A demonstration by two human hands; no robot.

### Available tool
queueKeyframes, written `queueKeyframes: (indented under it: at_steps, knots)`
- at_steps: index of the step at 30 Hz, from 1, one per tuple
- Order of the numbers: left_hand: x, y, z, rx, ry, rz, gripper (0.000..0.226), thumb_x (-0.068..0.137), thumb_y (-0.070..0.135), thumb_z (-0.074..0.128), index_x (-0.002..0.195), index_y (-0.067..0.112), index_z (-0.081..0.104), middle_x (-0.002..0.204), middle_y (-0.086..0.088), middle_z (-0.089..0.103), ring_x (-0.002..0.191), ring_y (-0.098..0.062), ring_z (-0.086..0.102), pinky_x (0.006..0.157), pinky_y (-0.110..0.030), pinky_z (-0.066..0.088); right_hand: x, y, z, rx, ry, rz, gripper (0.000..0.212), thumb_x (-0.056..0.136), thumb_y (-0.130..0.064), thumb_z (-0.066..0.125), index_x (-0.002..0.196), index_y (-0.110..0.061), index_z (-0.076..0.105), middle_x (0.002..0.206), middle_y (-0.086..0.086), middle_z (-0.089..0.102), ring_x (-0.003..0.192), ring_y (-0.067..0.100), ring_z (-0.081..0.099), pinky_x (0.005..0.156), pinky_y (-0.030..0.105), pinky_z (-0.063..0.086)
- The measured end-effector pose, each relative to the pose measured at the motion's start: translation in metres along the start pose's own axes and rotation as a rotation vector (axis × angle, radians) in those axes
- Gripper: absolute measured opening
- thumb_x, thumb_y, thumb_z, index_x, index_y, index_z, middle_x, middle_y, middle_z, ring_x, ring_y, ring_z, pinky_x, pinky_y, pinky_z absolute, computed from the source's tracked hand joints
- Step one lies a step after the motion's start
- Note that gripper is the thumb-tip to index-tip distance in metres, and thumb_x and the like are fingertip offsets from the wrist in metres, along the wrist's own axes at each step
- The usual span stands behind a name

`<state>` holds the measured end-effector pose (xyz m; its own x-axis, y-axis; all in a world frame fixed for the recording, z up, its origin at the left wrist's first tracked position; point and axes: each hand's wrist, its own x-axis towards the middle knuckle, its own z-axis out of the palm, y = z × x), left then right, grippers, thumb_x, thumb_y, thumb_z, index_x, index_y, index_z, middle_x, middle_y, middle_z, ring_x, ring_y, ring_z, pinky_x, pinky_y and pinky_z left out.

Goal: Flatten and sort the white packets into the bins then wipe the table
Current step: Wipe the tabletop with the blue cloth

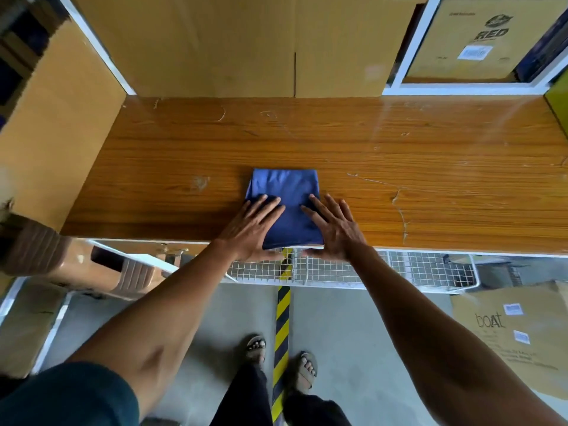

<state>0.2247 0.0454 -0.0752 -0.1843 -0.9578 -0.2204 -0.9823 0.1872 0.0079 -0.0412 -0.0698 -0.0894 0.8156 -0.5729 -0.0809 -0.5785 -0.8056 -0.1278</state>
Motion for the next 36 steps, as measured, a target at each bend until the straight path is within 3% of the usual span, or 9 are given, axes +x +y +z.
queueKeyframes:
  at_steps: [4,8,12,17,21,25,28,32,36]
  knots:
    - [-0.012,0.009,0.002,0.008,0.069,-0.016,0.115,0.076,0.039,0.088,0.166,0.015,0.02,0.173,-0.01,0.013,0.159,-0.036,0.016,0.127,-0.054,0.025,-0.009,-0.009,0.0,0.039,0.075,-0.021,0.105,0.074,-0.051,0.087,0.161,-0.028,0.033,0.171,0.012,0.023,0.157,0.041,0.018,0.126,0.061,0.019]
    - [-0.028,0.022,-0.005,-0.025,0.25,0.035,0.075,0.067,-0.007,0.079,0.137,0.008,0.057,0.14,-0.014,0.05,0.13,-0.032,0.052,0.107,-0.041,0.051,-0.019,-0.018,-0.008,0.035,0.116,-0.051,0.089,0.067,-0.029,0.092,0.147,-0.024,0.053,0.157,0.015,0.045,0.15,0.04,0.033,0.124,0.056,0.027]
    - [-0.04,0.018,-0.019,-0.107,0.246,0.082,0.041,0.072,-0.001,0.074,0.107,0.019,0.066,0.11,0.001,0.06,0.094,-0.022,0.062,0.074,-0.037,0.055,-0.031,-0.022,-0.025,0.088,0.142,-0.124,0.064,0.069,-0.026,0.091,0.128,-0.02,0.067,0.141,0.013,0.058,0.14,0.038,0.047,0.115,0.052,0.042]
    - [-0.043,0.021,-0.069,-0.491,-0.133,-0.103,0.009,0.09,0.022,0.074,0.099,0.024,0.071,0.094,0.005,0.073,0.084,-0.018,0.066,0.072,-0.037,0.052,-0.035,-0.032,-0.064,0.379,-0.136,0.104,0.039,0.089,-0.019,0.072,0.128,-0.022,0.069,0.125,0.007,0.072,0.109,0.027,0.07,0.092,0.042,0.059]
    - [-0.046,0.018,-0.099,-0.801,-0.422,-0.306,0.037,0.069,0.034,0.084,0.097,0.016,0.068,0.096,-0.004,0.073,0.086,-0.022,0.067,0.075,-0.033,0.052,-0.039,-0.038,-0.104,0.618,-0.307,0.254,0.022,0.099,-0.027,0.065,0.12,-0.02,0.071,0.111,0.005,0.071,0.103,0.024,0.066,0.086,0.033,0.051]
    - [-0.06,0.013,-0.122,-1.276,-0.367,-0.441,0.082,0.064,0.023,0.094,0.134,0.005,0.055,0.129,-0.011,0.069,0.122,-0.029,0.065,0.109,-0.044,0.05,-0.052,-0.046,-0.134,1.132,-0.281,0.465,0.01,0.103,-0.011,0.057,0.108,-0.016,0.065,0.099,0.001,0.068,0.092,0.016,0.064,0.084,0.03,0.054]
    - [-0.067,0.016,-0.142,-1.498,-0.257,-0.502,0.066,0.086,0.008,0.084,0.136,0.013,0.042,0.128,-0.01,0.065,0.119,-0.028,0.063,0.099,-0.043,0.052,-0.059,-0.043,-0.144,1.329,-0.24,0.421,0.024,0.106,-0.022,0.049,0.12,-0.016,0.067,0.114,-0.001,0.074,0.107,0.019,0.067,0.096,0.038,0.05]
    - [-0.07,0.021,-0.154,-1.714,-0.004,-0.495,0.046,0.083,0.011,0.086,0.125,0.012,0.067,0.119,-0.01,0.078,0.115,-0.032,0.072,0.1,-0.049,0.057,-0.061,-0.047,-0.157,1.54,-0.148,0.408,0.036,0.095,-0.036,0.056,0.124,-0.017,0.066,0.114,0.003,0.075,0.102,0.021,0.071,0.093,0.044,0.053]
    - [-0.07,0.026,-0.165,-1.816,0.17,-0.513,0.018,0.095,0.011,0.073,0.113,0.012,0.074,0.111,-0.011,0.079,0.111,-0.034,0.073,0.092,-0.043,0.056,-0.059,-0.054,-0.17,1.65,-0.084,0.354,0.032,0.11,-0.027,0.044,0.133,-0.015,0.063,0.123,0.006,0.074,0.109,0.021,0.072,0.082,0.038,0.058]
